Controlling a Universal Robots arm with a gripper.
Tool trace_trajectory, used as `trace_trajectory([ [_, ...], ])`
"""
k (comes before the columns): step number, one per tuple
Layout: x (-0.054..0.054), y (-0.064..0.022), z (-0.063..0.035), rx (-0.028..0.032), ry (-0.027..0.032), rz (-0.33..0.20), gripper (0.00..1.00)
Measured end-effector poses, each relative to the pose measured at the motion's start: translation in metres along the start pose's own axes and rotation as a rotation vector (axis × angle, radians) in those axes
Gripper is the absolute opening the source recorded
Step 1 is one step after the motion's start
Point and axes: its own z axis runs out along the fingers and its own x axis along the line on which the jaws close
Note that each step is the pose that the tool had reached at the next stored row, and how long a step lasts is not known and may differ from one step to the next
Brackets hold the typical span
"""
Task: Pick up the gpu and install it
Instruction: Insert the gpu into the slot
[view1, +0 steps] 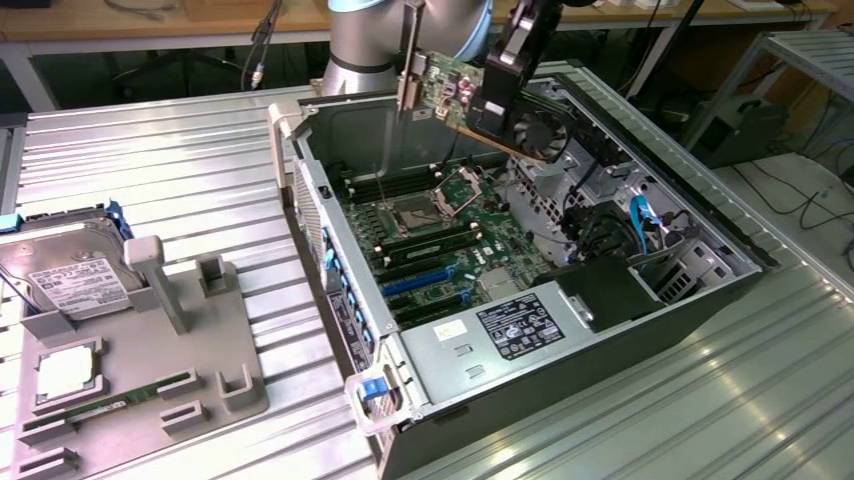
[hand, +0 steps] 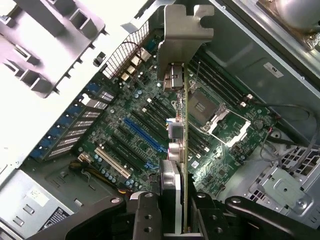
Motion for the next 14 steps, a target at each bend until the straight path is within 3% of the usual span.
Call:
trace_trajectory([
  [8, 0.0, 0.0, 0.0, -0.0017, 0.0044, -0.079, 0.28],
  [14, 0.0, 0.0, 0.0, -0.0035, 0.0095, -0.167, 0.28],
])
